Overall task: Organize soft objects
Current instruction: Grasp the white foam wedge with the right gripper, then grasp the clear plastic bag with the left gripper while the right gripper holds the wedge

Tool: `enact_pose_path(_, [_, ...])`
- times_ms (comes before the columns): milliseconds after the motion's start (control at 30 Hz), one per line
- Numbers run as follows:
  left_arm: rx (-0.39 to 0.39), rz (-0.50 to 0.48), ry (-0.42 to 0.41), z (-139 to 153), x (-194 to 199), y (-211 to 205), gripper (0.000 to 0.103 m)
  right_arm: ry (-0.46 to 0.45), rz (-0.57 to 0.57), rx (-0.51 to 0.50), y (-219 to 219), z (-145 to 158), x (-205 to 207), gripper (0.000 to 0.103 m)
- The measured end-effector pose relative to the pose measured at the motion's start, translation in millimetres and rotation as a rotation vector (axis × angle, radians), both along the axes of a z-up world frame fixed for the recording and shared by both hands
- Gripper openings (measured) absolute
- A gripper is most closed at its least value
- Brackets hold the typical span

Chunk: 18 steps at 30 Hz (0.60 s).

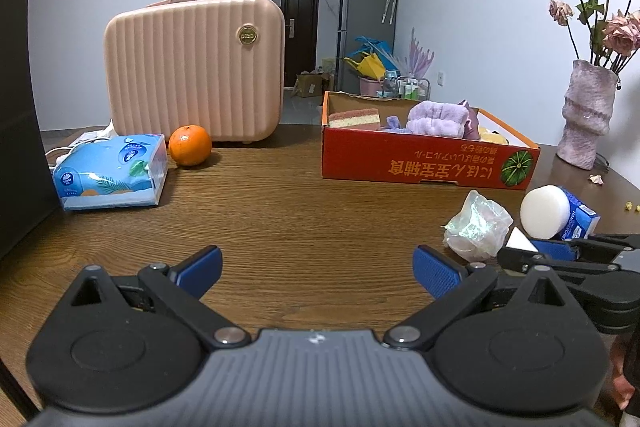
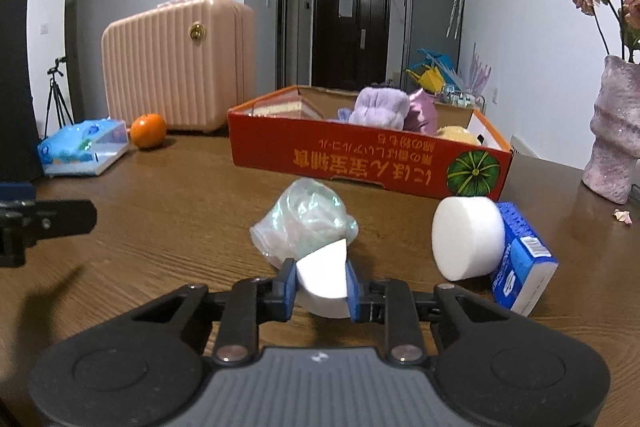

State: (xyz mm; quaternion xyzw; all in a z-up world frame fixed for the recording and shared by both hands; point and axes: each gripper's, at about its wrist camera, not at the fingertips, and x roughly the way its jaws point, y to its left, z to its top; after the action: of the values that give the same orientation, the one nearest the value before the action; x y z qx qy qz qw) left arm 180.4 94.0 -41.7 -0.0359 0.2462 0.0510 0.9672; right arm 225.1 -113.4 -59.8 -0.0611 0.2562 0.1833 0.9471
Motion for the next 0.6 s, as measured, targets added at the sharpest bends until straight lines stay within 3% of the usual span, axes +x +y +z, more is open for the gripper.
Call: enact_pose_path(600, [0.015, -0.039, 0.012, -5, 18, -32, 0.103, -0.116, -0.04, 0.055, -32, 19, -6, 0.023])
